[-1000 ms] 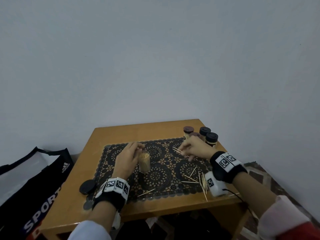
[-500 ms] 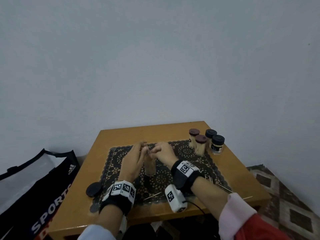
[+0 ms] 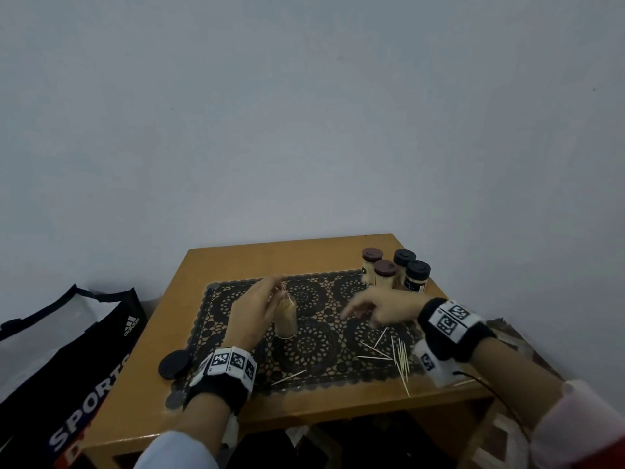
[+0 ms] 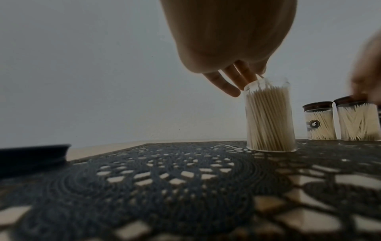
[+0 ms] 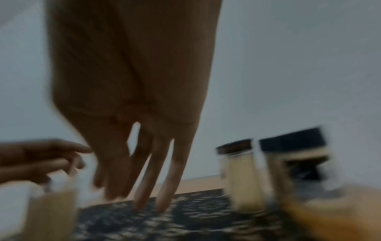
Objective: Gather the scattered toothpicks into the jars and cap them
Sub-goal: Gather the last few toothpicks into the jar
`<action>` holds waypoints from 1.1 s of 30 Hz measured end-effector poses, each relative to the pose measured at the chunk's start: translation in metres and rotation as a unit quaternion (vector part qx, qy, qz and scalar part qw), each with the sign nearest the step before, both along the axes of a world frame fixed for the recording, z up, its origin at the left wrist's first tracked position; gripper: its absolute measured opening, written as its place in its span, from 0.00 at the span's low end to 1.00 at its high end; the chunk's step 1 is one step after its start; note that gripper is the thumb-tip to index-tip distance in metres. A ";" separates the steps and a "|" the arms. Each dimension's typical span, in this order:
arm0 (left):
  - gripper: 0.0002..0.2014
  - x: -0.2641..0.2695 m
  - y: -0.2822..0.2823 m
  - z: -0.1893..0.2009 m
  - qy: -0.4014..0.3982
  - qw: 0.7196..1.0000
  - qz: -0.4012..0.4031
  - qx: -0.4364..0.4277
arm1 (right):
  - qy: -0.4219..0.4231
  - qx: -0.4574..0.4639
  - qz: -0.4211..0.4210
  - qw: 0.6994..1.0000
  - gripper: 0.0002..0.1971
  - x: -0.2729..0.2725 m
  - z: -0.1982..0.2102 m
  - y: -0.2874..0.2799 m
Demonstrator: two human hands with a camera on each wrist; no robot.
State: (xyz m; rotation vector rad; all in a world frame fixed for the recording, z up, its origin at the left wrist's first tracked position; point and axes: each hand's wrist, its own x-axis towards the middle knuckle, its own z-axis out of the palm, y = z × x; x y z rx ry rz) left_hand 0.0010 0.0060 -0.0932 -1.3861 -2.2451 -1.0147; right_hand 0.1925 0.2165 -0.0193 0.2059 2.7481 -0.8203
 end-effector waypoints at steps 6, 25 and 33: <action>0.15 0.001 0.000 0.001 0.004 1.000 0.019 -0.013 | -0.118 0.162 0.055 0.978 0.38 0.036 -0.023 0.020; 0.14 0.005 -0.003 0.004 -0.010 1.000 0.015 -0.004 | 0.031 0.173 0.065 0.982 0.17 0.056 -0.040 0.037; 0.13 0.004 -0.002 0.003 -0.018 1.000 0.012 -0.007 | 0.036 0.223 0.070 0.972 0.09 0.059 -0.043 0.038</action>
